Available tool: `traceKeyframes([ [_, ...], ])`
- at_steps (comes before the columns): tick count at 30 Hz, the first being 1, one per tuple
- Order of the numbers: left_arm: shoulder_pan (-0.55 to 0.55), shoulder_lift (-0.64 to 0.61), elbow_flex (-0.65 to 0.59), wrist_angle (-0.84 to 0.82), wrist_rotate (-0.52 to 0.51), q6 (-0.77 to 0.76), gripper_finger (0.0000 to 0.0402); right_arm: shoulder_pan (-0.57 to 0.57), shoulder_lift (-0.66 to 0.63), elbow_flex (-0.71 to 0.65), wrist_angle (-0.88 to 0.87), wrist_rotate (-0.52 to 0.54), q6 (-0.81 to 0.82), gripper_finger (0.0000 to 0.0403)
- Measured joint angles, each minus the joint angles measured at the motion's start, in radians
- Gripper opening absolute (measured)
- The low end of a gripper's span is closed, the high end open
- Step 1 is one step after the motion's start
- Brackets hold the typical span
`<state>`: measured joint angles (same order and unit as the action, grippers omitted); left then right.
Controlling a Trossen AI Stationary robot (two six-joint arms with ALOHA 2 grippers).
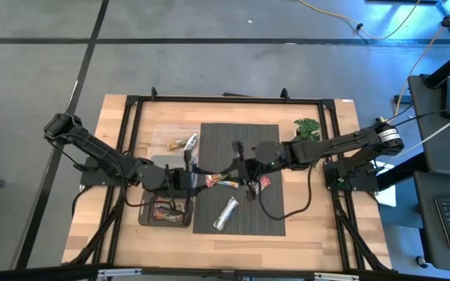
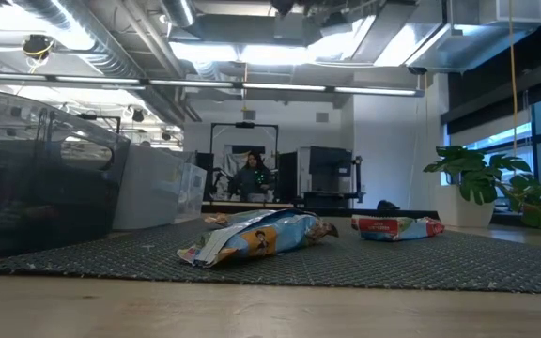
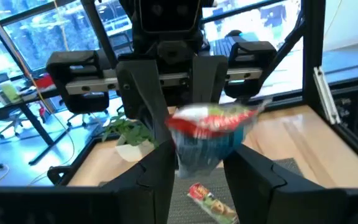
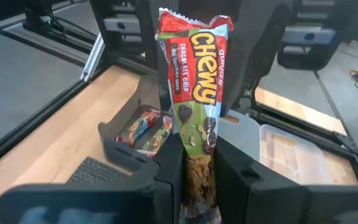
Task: Pick and place Granola Bars by type
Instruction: Put the red granola bar into the black bin
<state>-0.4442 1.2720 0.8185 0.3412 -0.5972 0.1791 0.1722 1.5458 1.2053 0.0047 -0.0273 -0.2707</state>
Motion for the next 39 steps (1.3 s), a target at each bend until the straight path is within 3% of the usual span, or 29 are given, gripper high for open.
traceKeyframes([
  [8,0.023,0.000,0.000,0.001,0.017,-0.001,0.0120,-0.001,0.035,0.000,0.025,0.002,0.000,0.0073],
  [17,0.021,0.000,0.000,-0.004,0.019,0.000,0.0057,-0.001,0.037,0.000,0.021,0.001,-0.007,0.0074],
  [25,0.022,0.002,0.000,-0.039,0.021,-0.017,0.0060,-0.001,0.037,0.005,-0.063,0.005,-0.003,0.0077],
  [30,0.021,0.002,-0.001,-0.113,0.016,-0.092,0.0057,-0.003,0.036,0.003,-0.203,0.018,0.053,0.0120],
  [35,0.021,-0.002,0.000,-0.184,0.010,-0.235,0.0057,-0.006,0.039,-0.004,-0.444,0.132,0.144,0.0183],
  [39,0.021,-0.002,0.000,-0.286,0.063,-0.357,0.0057,-0.007,0.039,-0.004,-0.581,0.149,0.231,0.0217],
])
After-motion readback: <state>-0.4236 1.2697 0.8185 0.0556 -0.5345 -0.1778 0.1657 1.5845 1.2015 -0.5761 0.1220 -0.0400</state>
